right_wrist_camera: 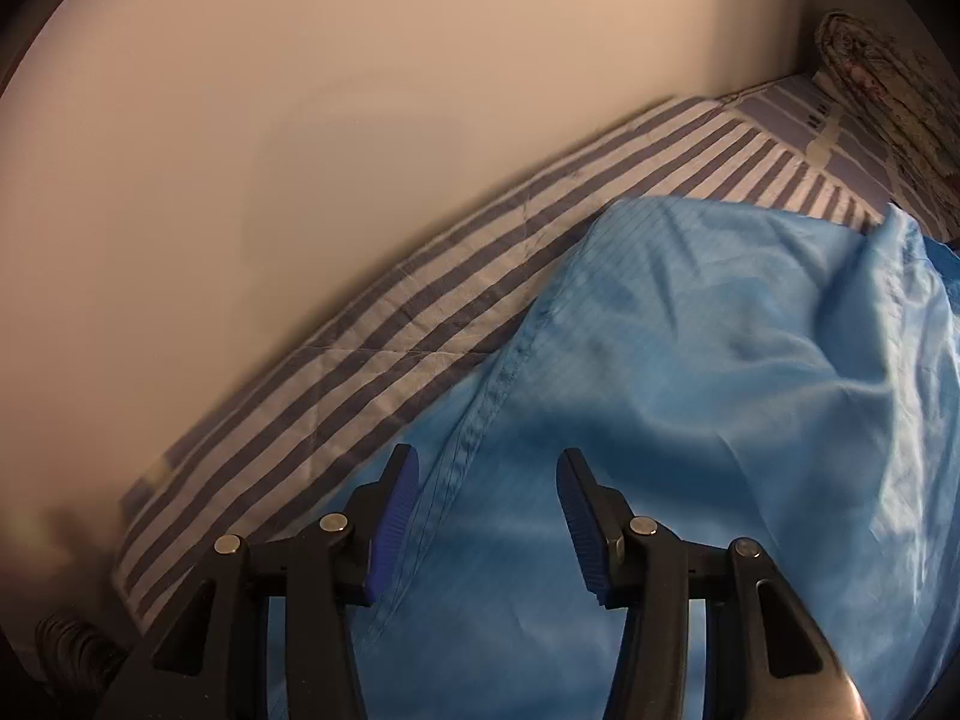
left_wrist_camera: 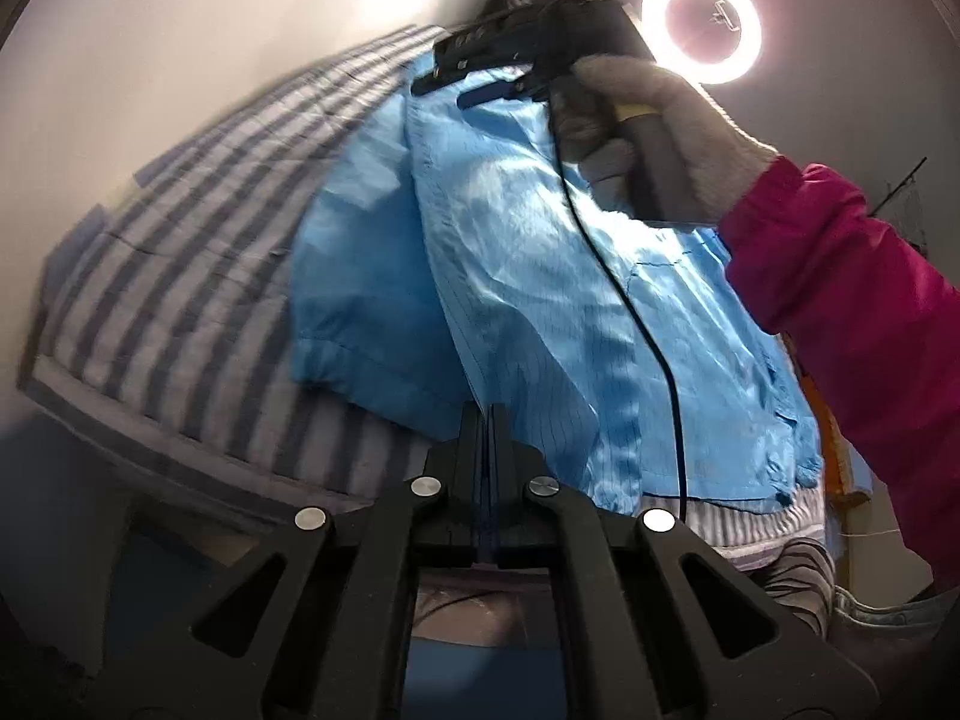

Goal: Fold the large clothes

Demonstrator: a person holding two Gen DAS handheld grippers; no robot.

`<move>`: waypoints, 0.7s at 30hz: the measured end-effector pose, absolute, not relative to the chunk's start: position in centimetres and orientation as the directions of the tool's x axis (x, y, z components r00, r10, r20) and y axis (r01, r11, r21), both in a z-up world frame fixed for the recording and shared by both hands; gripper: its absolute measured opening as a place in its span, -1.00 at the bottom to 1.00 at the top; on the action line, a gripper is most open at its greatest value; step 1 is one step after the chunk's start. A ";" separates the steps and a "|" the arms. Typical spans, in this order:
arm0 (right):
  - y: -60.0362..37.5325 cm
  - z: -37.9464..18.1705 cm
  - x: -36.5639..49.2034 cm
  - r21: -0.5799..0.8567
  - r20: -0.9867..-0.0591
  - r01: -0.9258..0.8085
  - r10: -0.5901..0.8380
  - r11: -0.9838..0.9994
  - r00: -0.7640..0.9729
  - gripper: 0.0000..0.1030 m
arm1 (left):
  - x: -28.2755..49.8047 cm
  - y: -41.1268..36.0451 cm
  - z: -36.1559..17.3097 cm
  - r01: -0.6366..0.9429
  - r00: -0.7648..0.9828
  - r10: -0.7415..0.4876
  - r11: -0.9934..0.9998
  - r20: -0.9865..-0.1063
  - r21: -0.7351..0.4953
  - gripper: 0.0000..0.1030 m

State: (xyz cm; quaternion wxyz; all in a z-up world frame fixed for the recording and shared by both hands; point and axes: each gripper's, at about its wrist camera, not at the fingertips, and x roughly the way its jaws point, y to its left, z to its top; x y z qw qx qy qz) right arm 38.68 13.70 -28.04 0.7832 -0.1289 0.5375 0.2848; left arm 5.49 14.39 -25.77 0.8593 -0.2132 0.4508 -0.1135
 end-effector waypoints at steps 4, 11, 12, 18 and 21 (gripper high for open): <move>15.3 -30.2 39.4 0.108 -0.932 -0.571 0.282 0.814 0.227 -0.63 | 5.2 16.5 -25.5 -0.044 0.580 -0.329 0.901 -0.745 -0.431 -1.00; 14.4 -29.3 39.5 0.229 -0.877 -0.546 0.414 0.806 0.243 -0.92 | 5.4 18.3 -26.1 -0.127 0.544 -0.208 0.937 -0.813 -0.325 -1.00; 13.9 -28.9 39.4 0.212 -0.878 -0.545 0.403 0.811 0.259 -0.60 | 5.4 18.0 -26.4 -0.119 0.539 -0.198 0.944 -0.818 -0.307 -1.00; 7.3 -26.3 38.7 0.194 -0.849 -0.480 0.392 0.856 0.355 -0.42 | 5.7 17.5 -26.7 -0.098 0.532 -0.182 0.957 -0.827 -0.275 -1.00; 4.7 -25.3 37.0 0.241 -0.827 -0.470 0.433 0.849 0.358 -0.42 | 5.7 17.7 -26.9 -0.095 0.527 -0.191 0.955 -0.828 -0.281 -1.00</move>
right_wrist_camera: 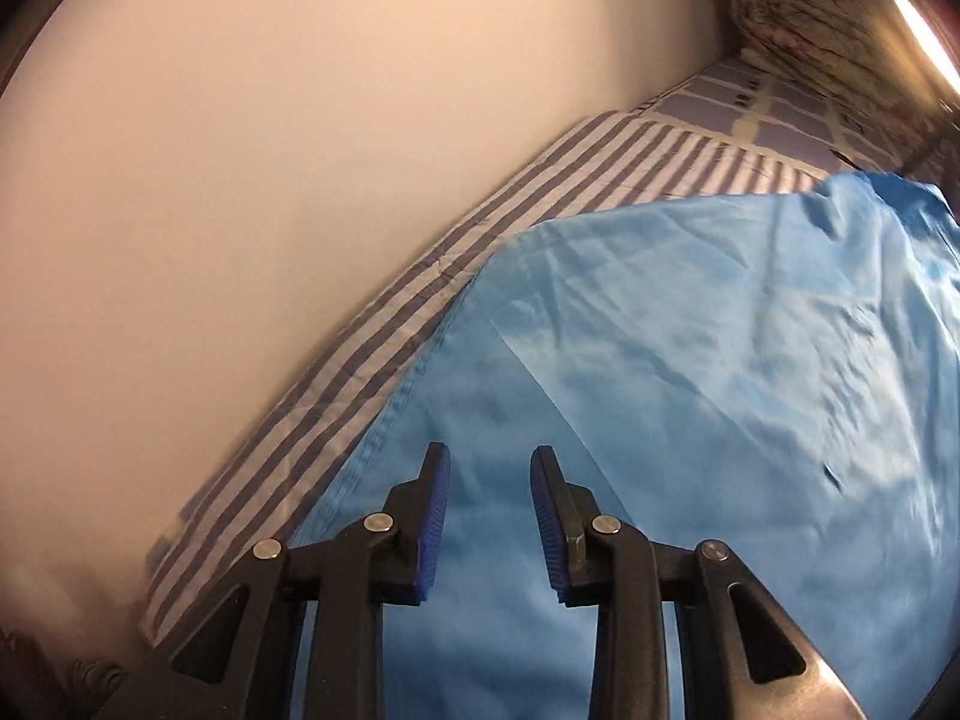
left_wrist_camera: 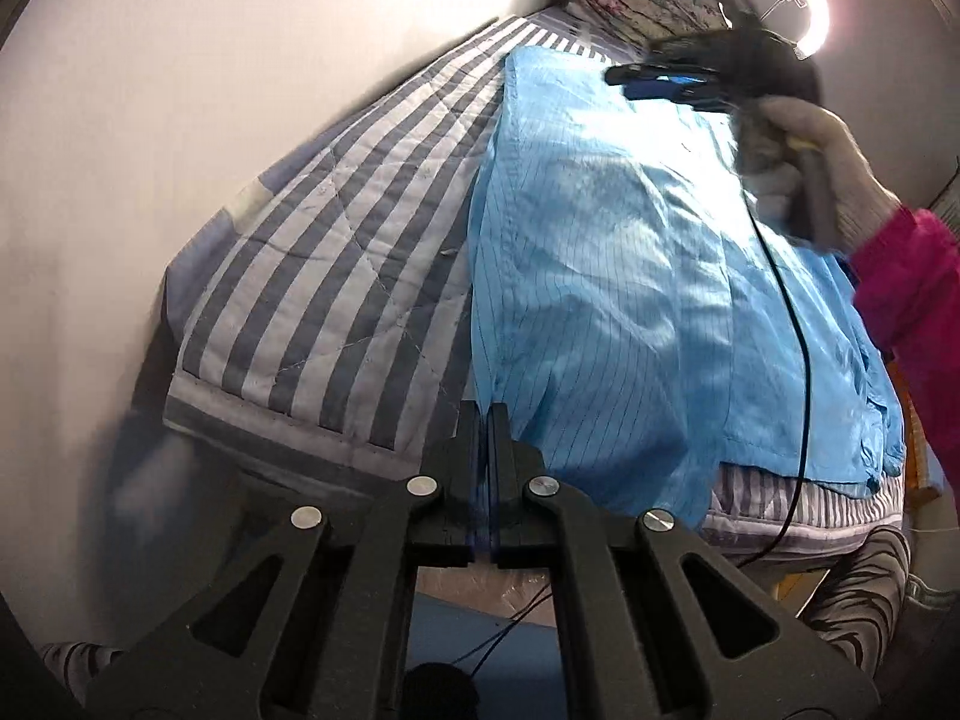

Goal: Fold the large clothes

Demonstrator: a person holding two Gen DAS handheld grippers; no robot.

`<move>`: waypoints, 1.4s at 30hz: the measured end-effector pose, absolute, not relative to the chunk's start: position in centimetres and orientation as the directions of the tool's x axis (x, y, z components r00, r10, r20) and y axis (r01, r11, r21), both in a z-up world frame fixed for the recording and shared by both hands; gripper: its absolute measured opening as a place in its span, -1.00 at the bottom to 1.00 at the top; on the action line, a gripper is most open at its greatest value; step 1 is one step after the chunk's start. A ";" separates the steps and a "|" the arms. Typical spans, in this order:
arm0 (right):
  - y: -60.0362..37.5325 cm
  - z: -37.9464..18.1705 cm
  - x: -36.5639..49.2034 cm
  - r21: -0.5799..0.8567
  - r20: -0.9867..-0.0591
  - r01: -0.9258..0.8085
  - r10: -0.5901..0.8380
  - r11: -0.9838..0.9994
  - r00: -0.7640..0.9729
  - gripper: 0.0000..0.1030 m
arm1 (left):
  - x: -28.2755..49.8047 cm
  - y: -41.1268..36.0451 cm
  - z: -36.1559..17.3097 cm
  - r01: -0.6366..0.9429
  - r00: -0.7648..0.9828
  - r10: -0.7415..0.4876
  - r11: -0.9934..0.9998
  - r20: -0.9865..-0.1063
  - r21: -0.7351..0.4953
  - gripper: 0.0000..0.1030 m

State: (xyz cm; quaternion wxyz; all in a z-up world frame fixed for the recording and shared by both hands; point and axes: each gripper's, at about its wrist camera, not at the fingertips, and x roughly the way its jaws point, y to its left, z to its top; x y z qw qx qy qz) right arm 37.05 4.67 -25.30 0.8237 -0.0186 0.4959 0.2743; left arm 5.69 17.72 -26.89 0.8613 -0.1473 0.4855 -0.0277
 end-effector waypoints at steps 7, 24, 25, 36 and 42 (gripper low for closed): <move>5.2 -25.6 30.3 0.223 -0.840 -0.574 0.454 0.788 0.297 -0.43 | 5.1 18.5 -25.9 -0.098 0.543 -0.196 0.951 -0.816 -0.294 -0.80; 6.8 -28.4 27.3 0.269 -0.829 -0.564 0.486 0.781 0.277 -0.42 | 14.5 19.1 -27.8 -0.088 0.469 -0.237 0.946 -0.851 -0.313 -0.26; 5.9 -27.9 27.0 0.255 -0.828 -0.555 0.475 0.792 0.297 -0.42 | 14.9 18.9 -28.0 -0.085 0.467 -0.232 0.949 -0.854 -0.304 -0.26; 1.7 -29.1 28.1 0.229 -0.858 -0.491 0.412 0.841 0.306 -0.40 | 15.6 20.2 -28.3 -0.146 0.492 -0.213 0.936 -0.844 -0.321 -0.26; 2.4 -30.3 28.4 0.232 -0.859 -0.505 0.419 0.831 0.294 -0.39 | 16.0 20.3 -29.2 -0.133 0.477 -0.233 0.934 -0.848 -0.331 -0.67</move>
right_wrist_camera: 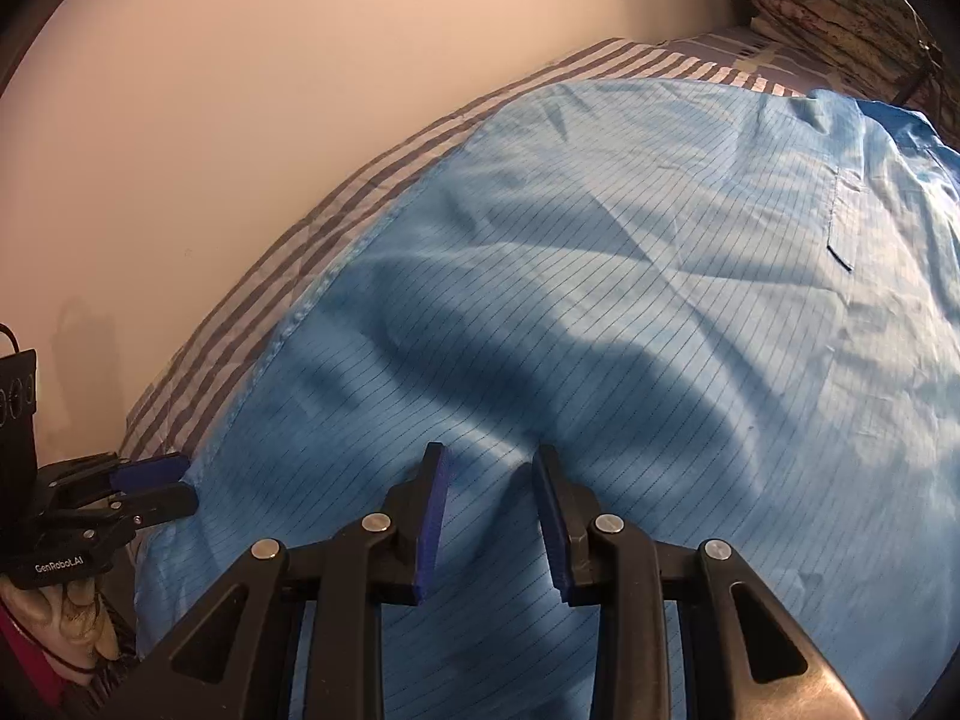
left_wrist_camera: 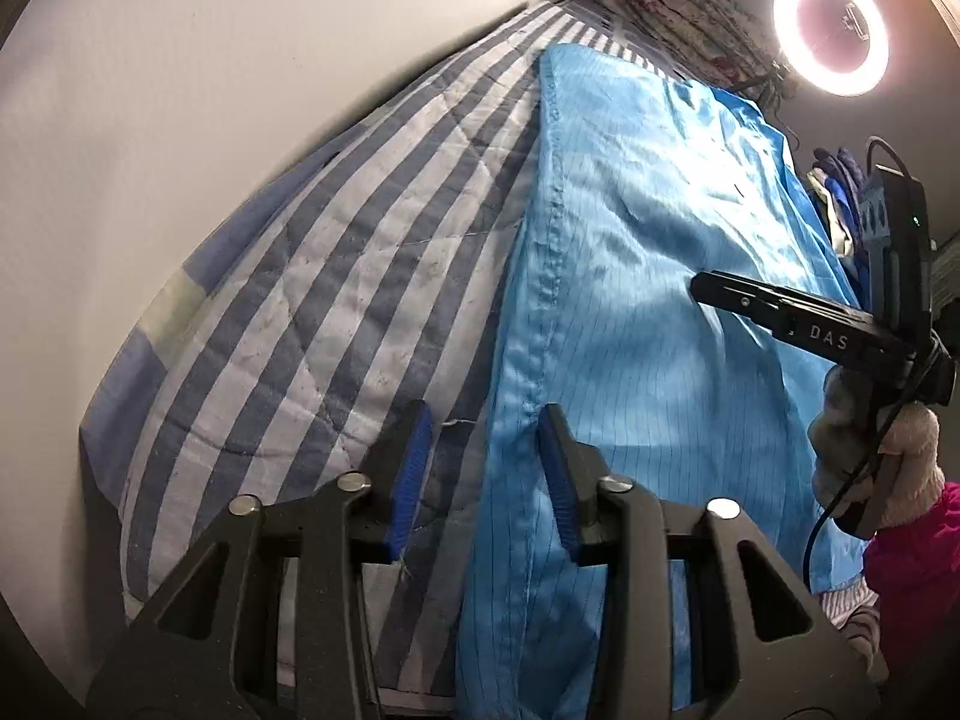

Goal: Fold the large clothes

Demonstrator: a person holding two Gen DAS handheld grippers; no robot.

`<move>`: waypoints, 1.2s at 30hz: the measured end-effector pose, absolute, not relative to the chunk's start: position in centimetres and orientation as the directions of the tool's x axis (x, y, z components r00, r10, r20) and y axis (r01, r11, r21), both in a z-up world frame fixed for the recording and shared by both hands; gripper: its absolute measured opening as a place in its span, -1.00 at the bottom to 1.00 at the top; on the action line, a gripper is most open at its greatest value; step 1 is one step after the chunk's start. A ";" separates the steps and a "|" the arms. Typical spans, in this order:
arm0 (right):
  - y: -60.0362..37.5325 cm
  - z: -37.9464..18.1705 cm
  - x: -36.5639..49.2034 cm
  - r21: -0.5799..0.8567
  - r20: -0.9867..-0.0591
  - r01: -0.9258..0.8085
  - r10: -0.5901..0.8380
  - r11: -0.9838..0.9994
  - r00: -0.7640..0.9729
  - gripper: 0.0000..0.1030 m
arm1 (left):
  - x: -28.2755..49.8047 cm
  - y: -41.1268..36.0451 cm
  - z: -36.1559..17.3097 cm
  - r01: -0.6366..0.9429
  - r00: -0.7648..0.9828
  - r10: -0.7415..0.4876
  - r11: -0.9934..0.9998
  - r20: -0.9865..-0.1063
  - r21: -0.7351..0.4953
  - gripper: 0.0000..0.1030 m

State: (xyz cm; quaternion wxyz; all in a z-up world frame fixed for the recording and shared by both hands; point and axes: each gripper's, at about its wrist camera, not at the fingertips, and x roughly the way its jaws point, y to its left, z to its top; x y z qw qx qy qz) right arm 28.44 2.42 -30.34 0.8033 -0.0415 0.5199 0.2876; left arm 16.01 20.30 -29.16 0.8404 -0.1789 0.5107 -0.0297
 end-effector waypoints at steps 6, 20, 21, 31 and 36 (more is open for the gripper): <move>3.1 -30.3 29.0 0.235 -0.874 -0.483 0.401 0.843 0.273 -0.32 | 16.0 19.0 -28.3 -0.096 0.497 -0.225 0.946 -0.838 -0.310 -1.00; 13.9 -26.9 35.2 0.246 -0.911 -0.451 0.363 0.858 0.193 0.37 | 15.0 17.7 -24.8 -0.027 0.579 -0.248 0.946 -0.777 -0.323 -1.00; 14.8 -27.3 35.7 0.217 -0.924 -0.442 0.329 0.871 0.195 0.34 | 15.0 17.5 -24.7 -0.024 0.580 -0.249 0.946 -0.776 -0.322 -1.00; 18.4 -30.6 37.4 0.050 -0.961 -0.435 0.162 0.899 0.224 -0.48 | 15.2 16.1 -23.9 0.006 0.587 -0.251 0.952 -0.770 -0.305 -1.00; 15.7 -29.8 37.7 0.179 -0.936 -0.382 0.276 0.907 0.217 -1.00 | 15.6 13.8 -22.6 0.038 0.610 -0.229 0.965 -0.758 -0.261 -1.00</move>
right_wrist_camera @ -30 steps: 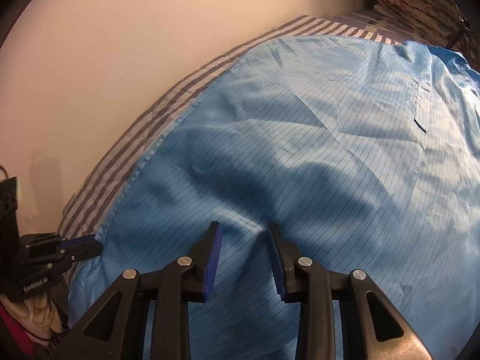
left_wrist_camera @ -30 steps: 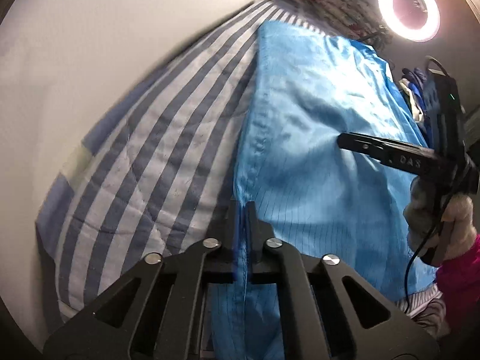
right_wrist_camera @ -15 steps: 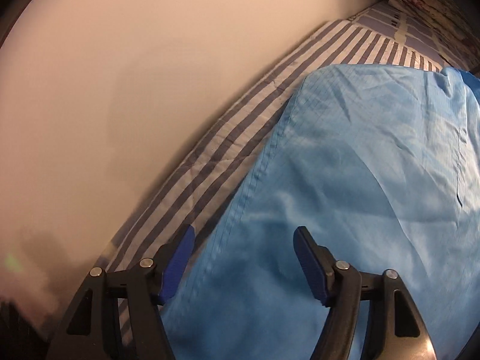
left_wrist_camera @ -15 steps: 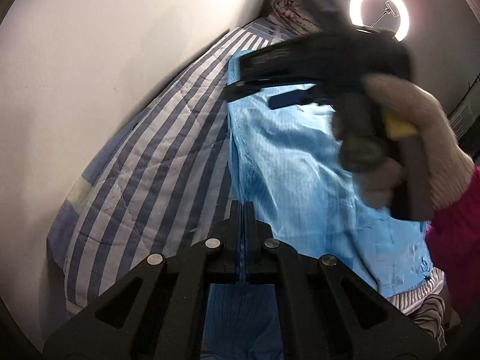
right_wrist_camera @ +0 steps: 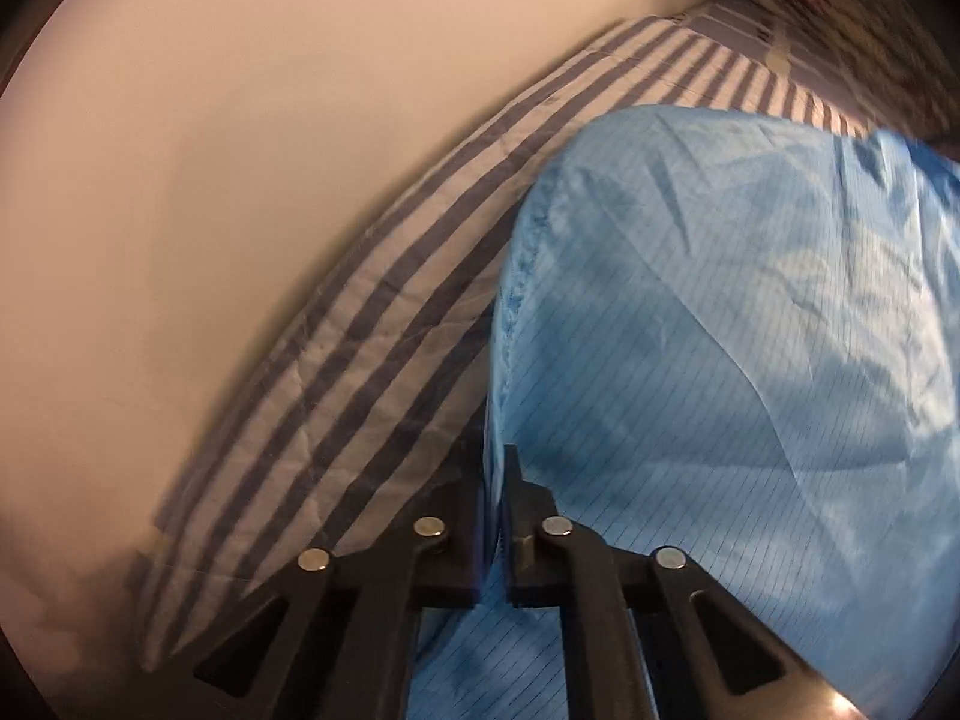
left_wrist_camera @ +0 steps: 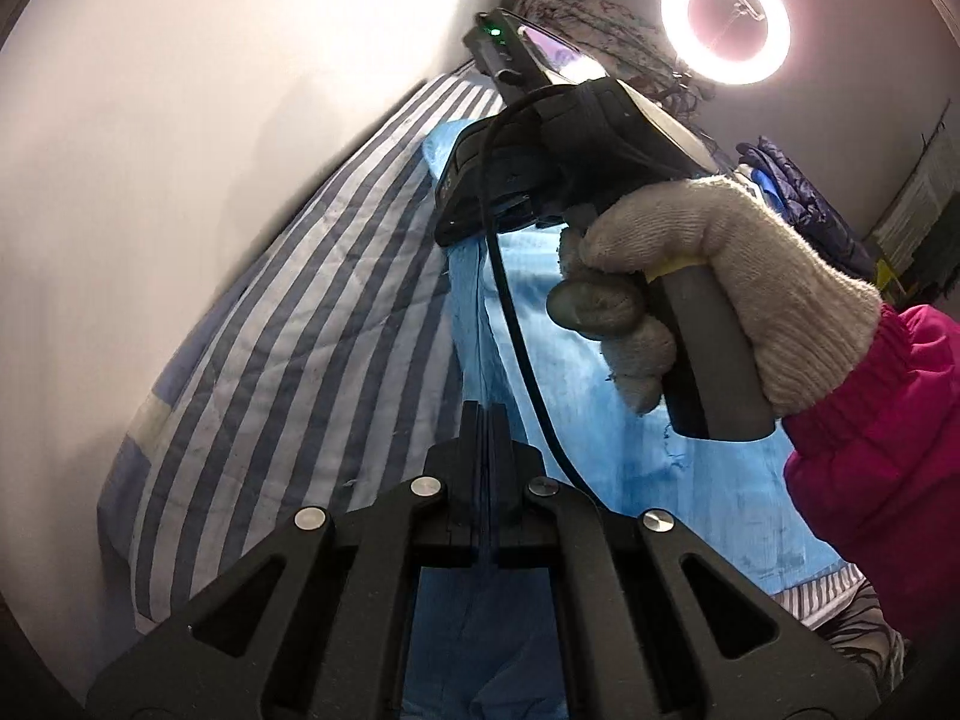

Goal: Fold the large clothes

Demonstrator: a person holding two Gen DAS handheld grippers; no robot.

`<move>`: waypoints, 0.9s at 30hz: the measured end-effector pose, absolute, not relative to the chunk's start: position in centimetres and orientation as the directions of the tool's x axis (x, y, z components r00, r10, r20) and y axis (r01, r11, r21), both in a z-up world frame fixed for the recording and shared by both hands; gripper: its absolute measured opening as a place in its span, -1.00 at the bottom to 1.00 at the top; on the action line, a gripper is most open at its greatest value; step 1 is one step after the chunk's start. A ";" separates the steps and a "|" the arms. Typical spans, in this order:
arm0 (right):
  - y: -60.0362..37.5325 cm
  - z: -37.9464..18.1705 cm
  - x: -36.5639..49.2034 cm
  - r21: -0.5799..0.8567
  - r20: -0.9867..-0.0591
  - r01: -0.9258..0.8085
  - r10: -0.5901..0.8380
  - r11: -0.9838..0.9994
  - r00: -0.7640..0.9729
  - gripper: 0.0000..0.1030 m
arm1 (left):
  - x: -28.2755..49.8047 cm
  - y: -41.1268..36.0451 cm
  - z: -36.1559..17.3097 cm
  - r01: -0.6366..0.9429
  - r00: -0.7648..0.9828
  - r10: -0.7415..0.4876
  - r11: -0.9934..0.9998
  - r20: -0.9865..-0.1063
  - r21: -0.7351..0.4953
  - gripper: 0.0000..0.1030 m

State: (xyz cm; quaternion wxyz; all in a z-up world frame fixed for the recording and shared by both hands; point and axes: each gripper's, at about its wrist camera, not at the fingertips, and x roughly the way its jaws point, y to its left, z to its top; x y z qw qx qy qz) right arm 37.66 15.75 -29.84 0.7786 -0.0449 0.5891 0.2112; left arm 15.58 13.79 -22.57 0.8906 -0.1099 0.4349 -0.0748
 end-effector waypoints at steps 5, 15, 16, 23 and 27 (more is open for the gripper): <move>10.6 -28.3 37.4 0.351 -0.862 -0.317 0.436 0.881 0.258 -1.00 | 15.3 11.5 -21.2 0.083 0.628 -0.229 0.970 -0.743 -0.229 -1.00; -3.0 -27.6 34.1 0.661 -0.632 -0.139 0.648 0.737 0.425 -1.00 | 14.9 4.0 -18.9 0.232 0.630 -0.258 0.963 -0.732 -0.140 -1.00; -4.1 -27.8 33.6 0.675 -0.620 -0.125 0.650 0.727 0.439 -1.00 | 14.9 3.1 -18.8 0.249 0.627 -0.264 0.960 -0.733 -0.132 -1.00; -13.2 -30.7 30.2 0.728 -0.597 0.011 0.625 0.686 0.503 -1.00 | 14.2 -1.5 -19.7 0.350 0.574 -0.288 0.933 -0.767 -0.088 -1.00; -15.0 -33.2 29.8 0.725 -0.638 0.101 0.609 0.681 0.471 -1.00 | 13.7 -2.9 -20.3 0.385 0.547 -0.294 0.920 -0.784 -0.077 -1.00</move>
